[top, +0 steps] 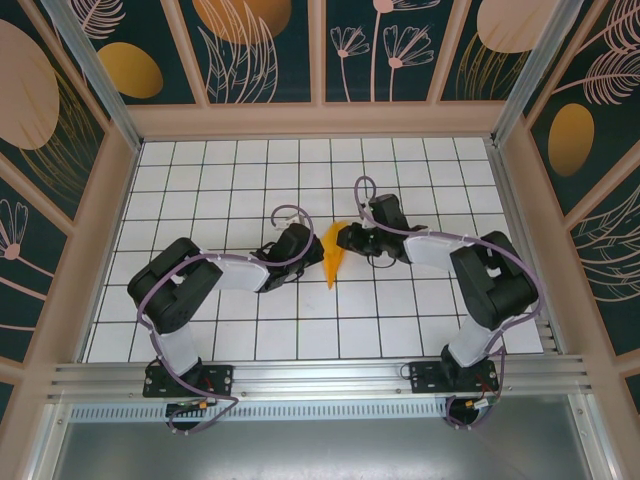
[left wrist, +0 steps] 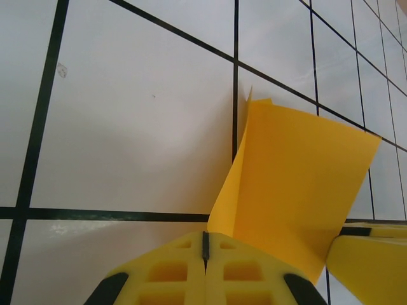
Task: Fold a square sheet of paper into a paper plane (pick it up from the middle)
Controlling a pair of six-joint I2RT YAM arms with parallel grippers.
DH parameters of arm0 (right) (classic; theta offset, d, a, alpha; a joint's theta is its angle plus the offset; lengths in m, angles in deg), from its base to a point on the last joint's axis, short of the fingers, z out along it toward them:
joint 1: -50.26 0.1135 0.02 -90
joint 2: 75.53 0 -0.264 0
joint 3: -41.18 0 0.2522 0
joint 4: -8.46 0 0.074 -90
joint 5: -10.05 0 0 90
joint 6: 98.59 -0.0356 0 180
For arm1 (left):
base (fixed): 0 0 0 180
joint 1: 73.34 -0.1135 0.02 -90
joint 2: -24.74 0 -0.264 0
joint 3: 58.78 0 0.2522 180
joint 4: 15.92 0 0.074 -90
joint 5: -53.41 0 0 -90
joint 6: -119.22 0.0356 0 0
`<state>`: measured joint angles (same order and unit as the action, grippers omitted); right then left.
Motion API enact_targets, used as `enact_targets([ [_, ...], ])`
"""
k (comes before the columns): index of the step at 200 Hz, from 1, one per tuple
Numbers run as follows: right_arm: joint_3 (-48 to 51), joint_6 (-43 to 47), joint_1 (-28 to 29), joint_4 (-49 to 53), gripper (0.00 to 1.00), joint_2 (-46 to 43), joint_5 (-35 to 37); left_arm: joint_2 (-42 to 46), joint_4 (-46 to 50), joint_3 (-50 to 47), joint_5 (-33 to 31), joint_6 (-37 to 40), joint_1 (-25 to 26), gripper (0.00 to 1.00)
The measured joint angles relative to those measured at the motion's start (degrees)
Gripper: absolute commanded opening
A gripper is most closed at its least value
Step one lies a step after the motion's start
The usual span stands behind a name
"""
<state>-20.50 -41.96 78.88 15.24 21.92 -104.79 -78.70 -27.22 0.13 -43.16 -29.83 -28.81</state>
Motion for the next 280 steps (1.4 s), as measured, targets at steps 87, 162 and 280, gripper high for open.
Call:
enact_targets([
  [87,-0.9,0.2,0.0,2.1,0.42,4.0,1.4,-0.1,2.8,-0.1,-2.1,-2.3,0.0,0.00],
  [162,-0.9,0.2,0.0,1.8,0.49,3.9,-1.7,-0.5,3.5,-0.5,-2.9,-3.2,-0.2,0.00],
  [280,0.5,0.4,0.5,3.9,0.55,1.5,-5.5,-0.5,3.5,-0.6,-2.9,-3.2,-0.2,0.00],
])
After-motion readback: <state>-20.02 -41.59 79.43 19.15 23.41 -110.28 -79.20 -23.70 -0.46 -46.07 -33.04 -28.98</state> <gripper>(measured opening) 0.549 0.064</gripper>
